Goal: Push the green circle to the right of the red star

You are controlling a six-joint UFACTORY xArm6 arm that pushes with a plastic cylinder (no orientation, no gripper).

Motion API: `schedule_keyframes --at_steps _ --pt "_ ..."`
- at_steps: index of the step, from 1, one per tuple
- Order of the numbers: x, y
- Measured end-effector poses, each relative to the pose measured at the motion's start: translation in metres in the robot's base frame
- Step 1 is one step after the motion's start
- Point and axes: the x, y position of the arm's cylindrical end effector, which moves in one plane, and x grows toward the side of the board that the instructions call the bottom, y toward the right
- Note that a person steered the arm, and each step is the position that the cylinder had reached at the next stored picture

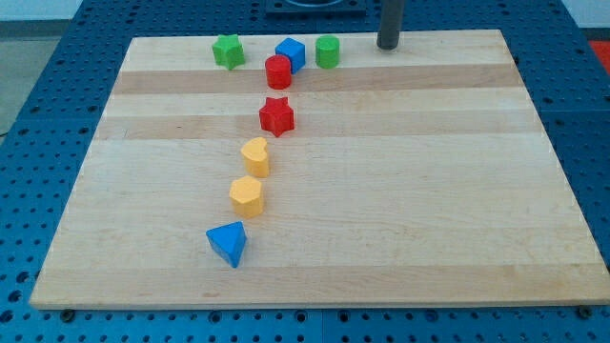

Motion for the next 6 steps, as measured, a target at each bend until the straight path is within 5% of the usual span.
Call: schedule_keyframes --at_steps 5,6 --pt "-0.026 -0.025" --pt "-0.011 -0.082"
